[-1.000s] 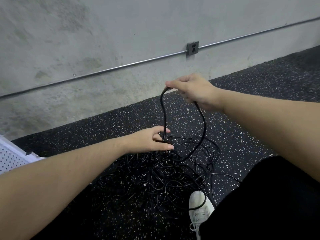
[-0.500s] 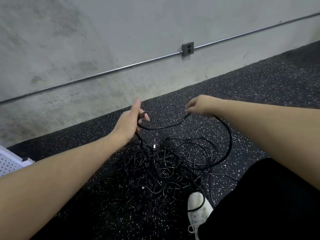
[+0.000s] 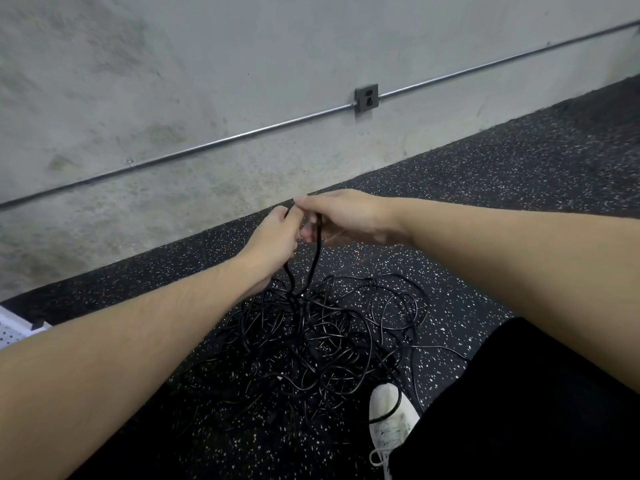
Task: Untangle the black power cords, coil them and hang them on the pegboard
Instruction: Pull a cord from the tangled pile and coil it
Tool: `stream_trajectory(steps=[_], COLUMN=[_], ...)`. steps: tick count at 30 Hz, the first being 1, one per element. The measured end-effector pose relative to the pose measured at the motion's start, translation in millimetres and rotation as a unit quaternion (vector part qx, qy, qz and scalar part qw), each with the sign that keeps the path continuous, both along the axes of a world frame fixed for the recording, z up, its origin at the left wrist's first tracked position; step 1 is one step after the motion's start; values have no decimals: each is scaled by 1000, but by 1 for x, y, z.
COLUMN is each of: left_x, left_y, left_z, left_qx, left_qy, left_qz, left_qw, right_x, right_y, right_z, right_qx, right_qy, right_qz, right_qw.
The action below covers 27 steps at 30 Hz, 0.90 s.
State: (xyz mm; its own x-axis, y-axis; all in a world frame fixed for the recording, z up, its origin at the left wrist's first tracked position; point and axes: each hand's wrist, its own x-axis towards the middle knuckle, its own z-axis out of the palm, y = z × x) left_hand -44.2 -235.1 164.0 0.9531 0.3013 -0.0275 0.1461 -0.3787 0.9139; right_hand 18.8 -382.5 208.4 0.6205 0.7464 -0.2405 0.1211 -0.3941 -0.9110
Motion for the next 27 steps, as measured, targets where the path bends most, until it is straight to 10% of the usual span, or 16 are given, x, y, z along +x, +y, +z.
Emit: stream_trajectory(steps=[12, 18, 22, 27], left_x=[-22, -16, -9, 2], left_y=[26, 29, 14, -3], left_z=[-30, -11, 11, 27], left_qx=[216, 172, 153, 159], left_qy=[113, 26, 34, 16], left_qz=[-140, -51, -51, -101], left_qw=[960, 983, 986, 982], right_x=[19, 35, 42, 14], right_y=[-23, -40, -41, -23], right_z=[14, 2, -11, 4], right_qx=[156, 40, -238, -141], right_qy=[-13, -118, -296, -362], right_qz=[-111, -217, -140, 40], right_qw=[981, 968, 914, 920])
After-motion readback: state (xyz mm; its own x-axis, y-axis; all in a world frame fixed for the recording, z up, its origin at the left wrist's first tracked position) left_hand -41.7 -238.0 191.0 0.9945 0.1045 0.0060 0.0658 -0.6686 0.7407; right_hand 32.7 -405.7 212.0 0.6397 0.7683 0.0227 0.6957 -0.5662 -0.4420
